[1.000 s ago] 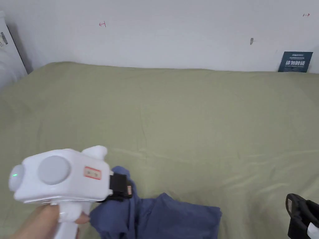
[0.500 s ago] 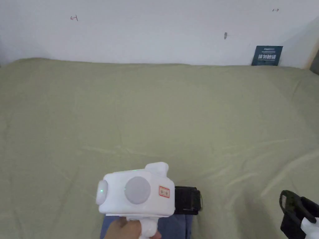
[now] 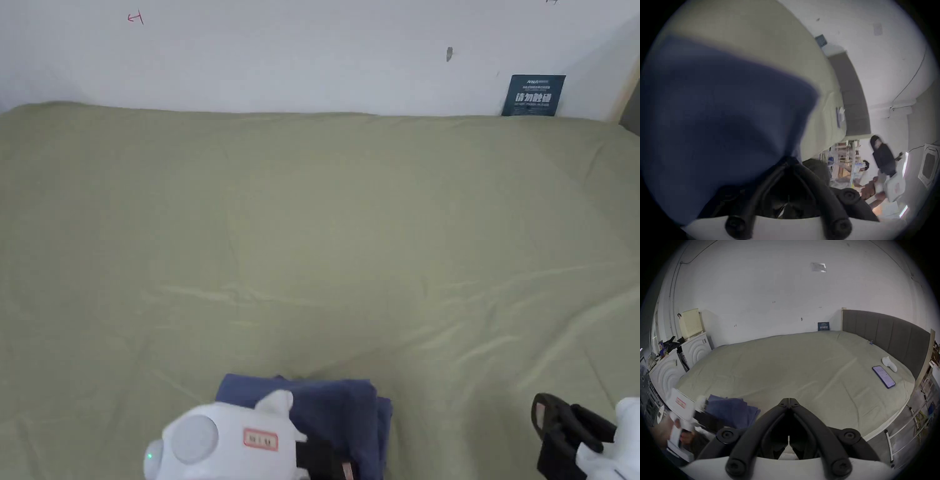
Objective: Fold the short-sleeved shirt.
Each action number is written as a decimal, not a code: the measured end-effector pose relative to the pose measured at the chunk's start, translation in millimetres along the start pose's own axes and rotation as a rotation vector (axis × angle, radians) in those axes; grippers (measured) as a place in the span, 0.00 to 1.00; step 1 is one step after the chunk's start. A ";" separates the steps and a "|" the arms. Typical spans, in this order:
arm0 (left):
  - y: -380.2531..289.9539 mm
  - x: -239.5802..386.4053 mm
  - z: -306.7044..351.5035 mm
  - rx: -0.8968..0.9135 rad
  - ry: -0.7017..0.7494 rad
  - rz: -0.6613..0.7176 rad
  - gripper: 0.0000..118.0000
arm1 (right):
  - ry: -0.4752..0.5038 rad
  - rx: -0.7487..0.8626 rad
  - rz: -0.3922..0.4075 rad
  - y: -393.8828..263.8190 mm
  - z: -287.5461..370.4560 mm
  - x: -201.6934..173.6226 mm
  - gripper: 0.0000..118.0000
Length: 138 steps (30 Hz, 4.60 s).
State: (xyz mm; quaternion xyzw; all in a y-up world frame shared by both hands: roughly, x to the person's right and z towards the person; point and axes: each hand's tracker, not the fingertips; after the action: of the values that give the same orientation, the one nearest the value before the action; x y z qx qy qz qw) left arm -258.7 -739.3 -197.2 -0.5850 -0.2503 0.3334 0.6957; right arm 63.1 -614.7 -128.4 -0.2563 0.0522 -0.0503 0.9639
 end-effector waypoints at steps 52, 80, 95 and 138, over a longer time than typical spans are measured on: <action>123.4 -217.3 367.2 0.215 0.172 0.048 0.19 | 0.779 -0.517 -0.437 2.8 -154.3 -48.7 0.00; 83.8 -76.1 396.4 0.625 0.420 -0.171 0.00 | 0.572 -0.206 -0.204 87.0 -95.4 -29.7 0.00; 27.7 158.7 147.6 1.140 0.666 -0.567 0.00 | -0.026 0.362 0.210 134.3 -39.4 -77.5 0.00; 11.3 164.5 163.8 1.198 0.733 -0.621 0.99 | -0.026 0.438 0.169 137.3 -16.8 -72.8 1.00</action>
State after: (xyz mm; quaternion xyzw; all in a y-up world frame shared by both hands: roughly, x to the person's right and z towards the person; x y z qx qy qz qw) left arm -274.2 -507.8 -184.1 -0.0843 0.0669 -0.0136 0.9941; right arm -1.4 -495.4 -206.0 -0.0365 0.0487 0.0238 0.9979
